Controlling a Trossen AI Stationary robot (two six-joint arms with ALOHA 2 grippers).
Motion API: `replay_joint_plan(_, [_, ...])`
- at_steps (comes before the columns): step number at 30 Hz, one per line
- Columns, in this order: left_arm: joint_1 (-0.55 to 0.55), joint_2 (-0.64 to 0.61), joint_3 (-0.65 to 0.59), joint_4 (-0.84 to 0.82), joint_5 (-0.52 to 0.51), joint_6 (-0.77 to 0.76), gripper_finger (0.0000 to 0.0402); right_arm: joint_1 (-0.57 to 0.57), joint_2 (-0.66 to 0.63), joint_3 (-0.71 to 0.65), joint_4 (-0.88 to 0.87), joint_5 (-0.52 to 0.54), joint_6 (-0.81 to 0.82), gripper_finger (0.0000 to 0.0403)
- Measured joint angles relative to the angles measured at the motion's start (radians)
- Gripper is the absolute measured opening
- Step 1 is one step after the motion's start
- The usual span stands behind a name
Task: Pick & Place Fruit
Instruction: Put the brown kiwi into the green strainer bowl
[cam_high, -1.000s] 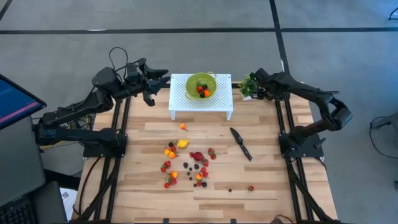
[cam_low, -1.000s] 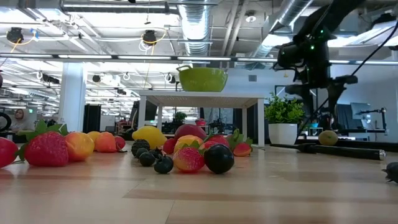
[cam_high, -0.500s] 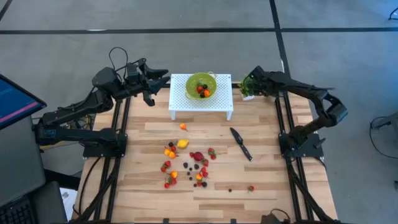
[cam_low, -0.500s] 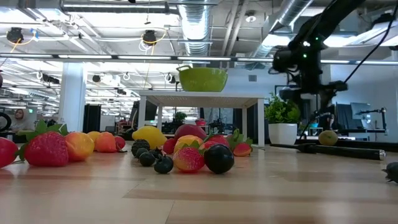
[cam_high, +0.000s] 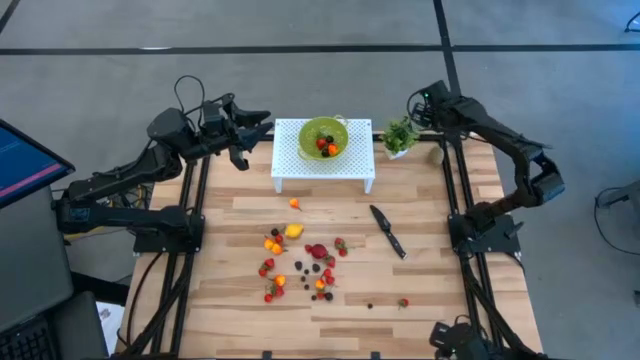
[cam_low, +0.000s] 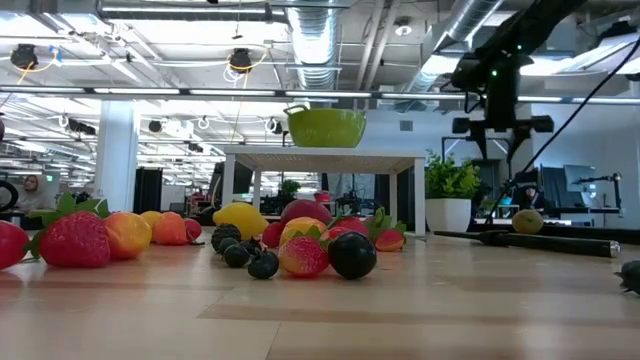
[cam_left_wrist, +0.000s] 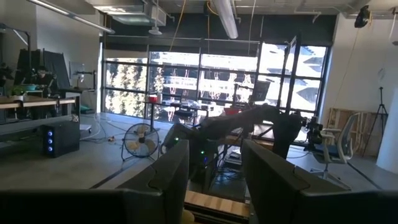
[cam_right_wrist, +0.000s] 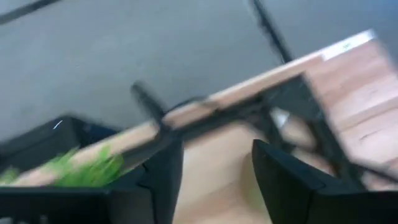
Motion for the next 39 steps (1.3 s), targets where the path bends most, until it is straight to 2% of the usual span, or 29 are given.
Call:
replay_joint_plan(4, [0.0, 0.0, 0.0, 0.0, 0.0, 0.0, 0.0142, -0.003, 0.044, 0.062, -0.088, -0.084, -0.014, 0.0142])
replay_joint_plan(10, [0.0, 0.0, 0.0, 0.002, 0.0, 0.0, 0.0142, -0.02, 0.125, 0.207, -0.118, -0.098, -0.107, 0.0091])
replay_joint_plan(13, [0.0, 0.0, 0.0, 0.002, 0.0, 0.0, 0.0142, -0.036, 0.184, 0.329, -0.255, -0.087, -0.163, 0.0071])
replay_joint_plan(17, [0.0, 0.0, 0.0, 0.002, 0.0, 0.0, 0.0142, -0.046, 0.285, 0.484, -0.527, -0.013, -0.201, 0.0043])
replay_joint_plan(20, [0.0, 0.0, 0.0, 0.002, 0.0, 0.0, 0.0142, -0.043, 0.343, 0.543, -0.691, -0.005, -0.2, 0.002])
replay_joint_plan(23, [0.0, 0.0, 0.0, 0.002, 0.0, 0.0, 0.0142, -0.04, 0.391, 0.544, -0.755, -0.024, -0.187, 0.0003])
replay_joint_plan(27, [0.0, 0.0, 0.0, 0.003, 0.0, 0.0, 0.0142, -0.037, 0.421, 0.501, -0.761, -0.105, -0.175, 0.0008])
replay_joint_plan(39, [0.0, 0.0, 0.0, 0.003, 0.0, 0.0, 0.0142, -0.032, 0.437, 0.411, -0.687, -0.097, -0.121, 0.0022])
